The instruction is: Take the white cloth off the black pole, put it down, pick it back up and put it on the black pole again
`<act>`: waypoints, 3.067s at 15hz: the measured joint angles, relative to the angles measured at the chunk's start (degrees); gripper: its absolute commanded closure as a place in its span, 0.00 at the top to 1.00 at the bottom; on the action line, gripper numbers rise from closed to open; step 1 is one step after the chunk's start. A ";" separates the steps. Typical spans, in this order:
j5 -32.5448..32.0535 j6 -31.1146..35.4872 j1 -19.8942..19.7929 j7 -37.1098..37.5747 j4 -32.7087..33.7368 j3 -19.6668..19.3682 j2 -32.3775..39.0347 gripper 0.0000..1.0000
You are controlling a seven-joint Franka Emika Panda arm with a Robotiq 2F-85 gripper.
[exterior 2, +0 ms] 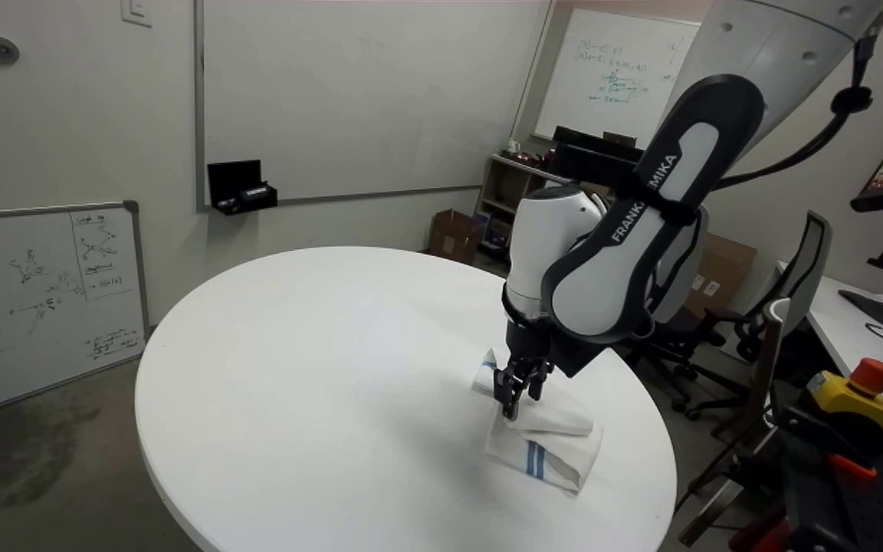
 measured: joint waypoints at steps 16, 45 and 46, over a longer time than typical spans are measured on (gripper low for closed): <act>1.83 0.68 -1.58 0.03 0.36 0.90 -3.16 0.03; -2.93 3.44 -12.21 -18.06 -21.86 5.63 -57.42 0.03; -3.60 3.37 -12.26 -18.06 -21.65 5.53 -58.63 0.03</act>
